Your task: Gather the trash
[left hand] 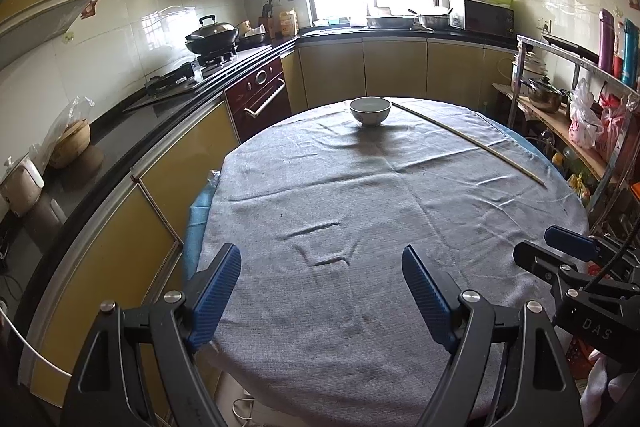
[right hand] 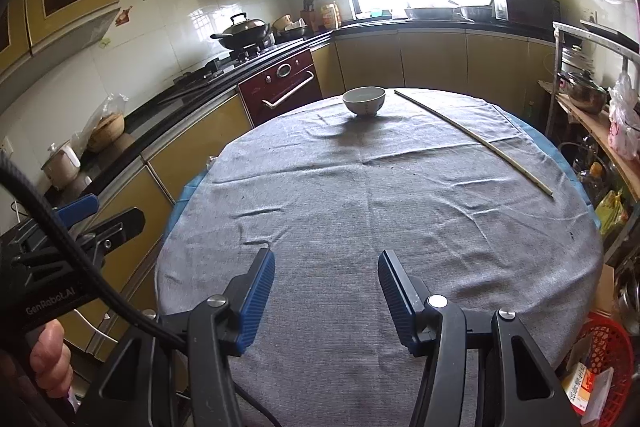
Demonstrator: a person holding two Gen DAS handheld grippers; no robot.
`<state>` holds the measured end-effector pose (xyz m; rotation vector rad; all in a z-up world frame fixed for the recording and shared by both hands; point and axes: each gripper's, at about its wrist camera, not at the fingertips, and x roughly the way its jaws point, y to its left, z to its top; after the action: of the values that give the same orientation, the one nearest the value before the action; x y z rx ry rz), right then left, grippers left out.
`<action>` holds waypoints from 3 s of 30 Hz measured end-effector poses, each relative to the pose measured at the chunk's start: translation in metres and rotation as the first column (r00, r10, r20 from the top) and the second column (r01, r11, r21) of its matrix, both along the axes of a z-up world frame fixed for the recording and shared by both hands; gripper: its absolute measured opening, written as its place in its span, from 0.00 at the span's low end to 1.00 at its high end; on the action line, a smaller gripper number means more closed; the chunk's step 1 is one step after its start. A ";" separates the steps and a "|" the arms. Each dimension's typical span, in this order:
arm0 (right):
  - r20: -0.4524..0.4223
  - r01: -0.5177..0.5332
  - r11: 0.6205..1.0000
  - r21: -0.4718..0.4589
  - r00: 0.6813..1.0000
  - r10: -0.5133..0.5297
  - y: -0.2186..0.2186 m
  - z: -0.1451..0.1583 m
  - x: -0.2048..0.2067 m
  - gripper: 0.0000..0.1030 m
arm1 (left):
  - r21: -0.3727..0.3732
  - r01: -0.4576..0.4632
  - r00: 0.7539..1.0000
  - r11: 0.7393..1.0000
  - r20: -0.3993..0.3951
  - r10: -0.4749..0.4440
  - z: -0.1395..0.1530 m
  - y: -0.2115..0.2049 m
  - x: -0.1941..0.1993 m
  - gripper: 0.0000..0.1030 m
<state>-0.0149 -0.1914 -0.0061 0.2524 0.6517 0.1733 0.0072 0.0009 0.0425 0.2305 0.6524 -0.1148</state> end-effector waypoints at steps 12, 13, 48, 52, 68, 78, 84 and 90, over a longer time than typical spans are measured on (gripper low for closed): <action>0.003 -0.001 1.000 -0.029 1.000 0.001 0.010 0.003 0.000 0.56 | -0.023 0.001 1.000 1.000 -0.008 -0.001 -0.004 0.009 0.003 0.81; 0.004 -0.001 1.000 -0.031 1.000 0.001 0.010 0.003 0.000 0.56 | -0.025 0.001 1.000 1.000 -0.008 -0.001 -0.004 0.009 0.003 0.81; 0.066 0.072 0.995 -0.067 0.996 -0.067 -0.010 0.026 -0.033 0.58 | -0.036 0.058 0.998 0.998 0.030 -0.057 0.009 -0.013 -0.014 0.81; 0.070 0.066 0.995 -0.075 0.996 -0.060 -0.012 0.029 -0.029 0.58 | -0.038 0.051 0.998 0.998 0.034 -0.049 0.012 -0.013 -0.012 0.81; 0.065 0.007 0.998 -0.069 0.998 -0.002 -0.014 0.027 0.007 0.58 | -0.028 -0.009 1.000 1.000 0.002 0.009 0.006 -0.015 0.018 0.81; 0.025 -0.014 0.999 -0.037 1.000 0.015 -0.028 0.004 0.044 0.58 | 0.007 -0.032 0.999 0.999 -0.043 0.033 -0.012 -0.029 0.047 0.81; -0.010 -0.004 1.000 -0.026 1.000 0.004 -0.042 -0.022 0.068 0.58 | 0.023 -0.025 0.995 0.999 -0.095 0.027 -0.035 -0.043 0.070 0.81; -0.069 0.049 0.996 -0.069 0.996 -0.054 -0.065 -0.069 0.100 0.58 | 0.024 -0.026 0.988 0.999 -0.149 0.029 -0.072 -0.055 0.096 0.81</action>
<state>0.0855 -0.2562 -0.0747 0.2116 0.7196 0.0931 0.1029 -0.0538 -0.0294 0.2349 0.8060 -0.0989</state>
